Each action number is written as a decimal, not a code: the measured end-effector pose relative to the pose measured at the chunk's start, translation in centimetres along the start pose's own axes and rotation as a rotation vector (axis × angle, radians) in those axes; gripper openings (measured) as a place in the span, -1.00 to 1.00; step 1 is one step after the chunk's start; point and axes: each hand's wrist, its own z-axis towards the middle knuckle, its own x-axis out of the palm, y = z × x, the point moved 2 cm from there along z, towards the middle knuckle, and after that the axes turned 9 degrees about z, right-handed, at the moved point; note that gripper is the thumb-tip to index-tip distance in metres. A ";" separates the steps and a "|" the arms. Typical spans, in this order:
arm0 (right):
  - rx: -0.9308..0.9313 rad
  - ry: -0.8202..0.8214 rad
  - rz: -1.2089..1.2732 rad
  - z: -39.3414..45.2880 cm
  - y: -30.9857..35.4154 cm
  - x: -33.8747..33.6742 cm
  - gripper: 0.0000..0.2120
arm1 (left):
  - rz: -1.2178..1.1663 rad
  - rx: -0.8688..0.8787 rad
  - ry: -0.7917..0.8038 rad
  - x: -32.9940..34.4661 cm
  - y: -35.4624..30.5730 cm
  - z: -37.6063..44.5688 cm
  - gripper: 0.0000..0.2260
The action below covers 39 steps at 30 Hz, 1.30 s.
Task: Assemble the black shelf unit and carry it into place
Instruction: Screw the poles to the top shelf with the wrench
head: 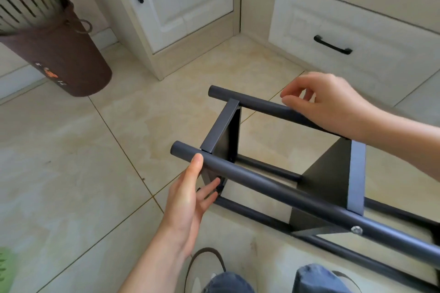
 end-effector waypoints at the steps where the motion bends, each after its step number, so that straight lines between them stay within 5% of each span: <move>1: -0.002 0.052 -0.072 0.2 -0.5 0.4 -0.82 | 0.008 0.008 0.000 0.1 -0.2 -0.1 -0.29; 5: 0.078 0.211 -0.177 0.5 -1.6 1.9 -0.64 | 0.033 0.028 0.003 0.5 -0.7 -0.5 -0.23; 9: 0.148 0.251 -0.136 0.6 -1.9 2.1 -0.70 | 0.040 0.033 -0.009 0.8 -0.6 -0.5 -0.20; 14: 0.157 0.261 -0.088 0.7 -1.6 1.6 -0.75 | 0.094 0.091 -0.013 1.6 -1.0 -0.6 -0.46; 20: 0.142 0.190 -0.034 0.7 0.1 -0.7 -0.76 | 0.193 0.193 -0.026 2.2 -3.3 -1.0 -0.40; 27: 0.054 0.047 -0.025 0.3 4.5 -6.9 -0.80 | 0.255 0.408 -0.017 3.5 -9.9 -2.9 -0.56; 33: -0.010 -0.028 -0.007 -1.5 9.0 -13.7 -0.80 | 0.316 0.607 0.000 5.4 -16.7 -7.3 -0.33; 39: -0.020 -0.063 -0.020 -5.2 11.0 -18.2 -0.71 | 0.388 0.784 0.150 6.9 -20.2 -11.0 -0.36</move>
